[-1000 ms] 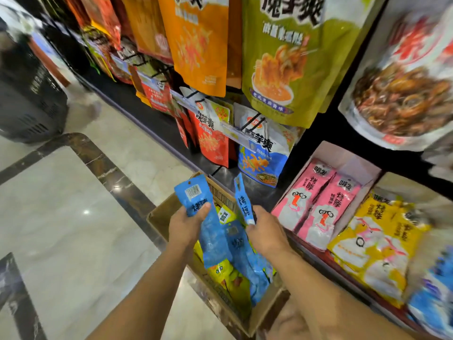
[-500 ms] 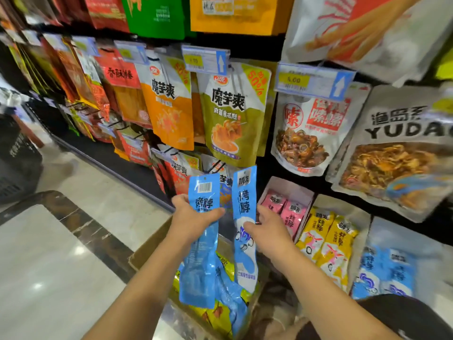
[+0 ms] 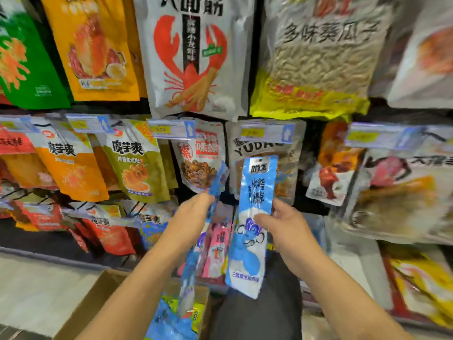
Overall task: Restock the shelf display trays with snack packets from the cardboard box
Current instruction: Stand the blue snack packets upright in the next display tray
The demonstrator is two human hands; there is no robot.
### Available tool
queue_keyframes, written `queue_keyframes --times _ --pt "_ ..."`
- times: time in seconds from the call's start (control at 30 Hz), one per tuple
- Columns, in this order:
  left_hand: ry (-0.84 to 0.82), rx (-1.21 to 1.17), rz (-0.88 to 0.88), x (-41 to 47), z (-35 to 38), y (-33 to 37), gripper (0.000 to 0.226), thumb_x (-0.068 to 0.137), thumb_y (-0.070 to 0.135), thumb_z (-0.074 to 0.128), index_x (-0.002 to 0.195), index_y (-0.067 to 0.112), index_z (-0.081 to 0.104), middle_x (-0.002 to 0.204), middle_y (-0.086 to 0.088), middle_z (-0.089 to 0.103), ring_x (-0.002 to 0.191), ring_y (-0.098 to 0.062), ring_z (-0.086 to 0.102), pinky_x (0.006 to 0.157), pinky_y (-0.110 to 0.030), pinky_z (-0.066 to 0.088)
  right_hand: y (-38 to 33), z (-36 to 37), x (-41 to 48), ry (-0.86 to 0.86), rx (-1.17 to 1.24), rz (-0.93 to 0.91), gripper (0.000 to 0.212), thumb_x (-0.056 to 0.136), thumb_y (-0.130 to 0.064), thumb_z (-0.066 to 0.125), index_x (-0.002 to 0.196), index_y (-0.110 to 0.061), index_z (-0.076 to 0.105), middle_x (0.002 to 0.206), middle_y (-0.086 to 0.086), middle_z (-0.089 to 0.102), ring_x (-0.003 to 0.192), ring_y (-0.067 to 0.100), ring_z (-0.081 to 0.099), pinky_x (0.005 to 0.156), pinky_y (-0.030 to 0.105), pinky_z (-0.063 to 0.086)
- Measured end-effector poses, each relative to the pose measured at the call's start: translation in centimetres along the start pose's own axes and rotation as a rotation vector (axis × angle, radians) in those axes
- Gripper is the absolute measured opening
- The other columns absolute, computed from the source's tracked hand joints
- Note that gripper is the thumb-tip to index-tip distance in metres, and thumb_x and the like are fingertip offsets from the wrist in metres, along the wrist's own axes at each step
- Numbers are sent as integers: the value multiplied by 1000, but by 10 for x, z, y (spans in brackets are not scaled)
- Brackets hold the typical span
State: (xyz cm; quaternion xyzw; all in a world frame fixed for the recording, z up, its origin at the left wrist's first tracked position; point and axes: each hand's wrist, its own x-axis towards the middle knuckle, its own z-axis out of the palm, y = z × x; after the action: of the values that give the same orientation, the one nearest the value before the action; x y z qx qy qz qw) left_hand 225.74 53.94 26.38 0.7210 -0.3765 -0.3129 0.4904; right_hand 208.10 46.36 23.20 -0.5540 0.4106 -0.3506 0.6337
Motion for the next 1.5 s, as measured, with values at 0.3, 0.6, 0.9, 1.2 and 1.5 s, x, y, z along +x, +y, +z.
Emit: queue_keyframes --times 0.3,0.6,0.9,1.2,1.5 --pt "-358 -47 100 -9 84 55 12 92 24 60 98 25 70 105 -8 73 93 -23 72 79 -39 60 -12 -94 -28 165 110 -52 32 93 7 56 114 -13 70 105 10 78 97 37 73 90 59 56" --pt "-577 -197 34 7 151 55 24 102 15 54 124 18 63 117 -5 73 104 -28 72 79 -44 60 20 -168 -42 260 96 7 33 95 6 56 114 -16 70 107 6 78 95 33 75 89 57 58" --pt "-554 -245 -332 21 220 -44 19 103 28 52 115 22 66 103 -8 77 92 -33 74 84 -55 58 106 -207 -46 353 102 198 34 93 6 57 110 -19 73 103 7 79 91 35 75 87 57 58" --pt "-437 -212 -540 54 275 -137 24 89 4 68 113 5 69 105 -20 74 94 -42 71 84 -58 57 179 -233 -26 416 176 396 32 91 6 55 113 -10 72 103 12 78 91 36 75 77 42 58" --pt "-326 -96 -599 125 354 -189 22 82 20 79 101 12 71 91 -11 78 85 -32 75 80 -55 60 218 -254 16 511 279 478 22 93 -2 62 111 -7 72 101 12 78 87 34 74 87 53 57"
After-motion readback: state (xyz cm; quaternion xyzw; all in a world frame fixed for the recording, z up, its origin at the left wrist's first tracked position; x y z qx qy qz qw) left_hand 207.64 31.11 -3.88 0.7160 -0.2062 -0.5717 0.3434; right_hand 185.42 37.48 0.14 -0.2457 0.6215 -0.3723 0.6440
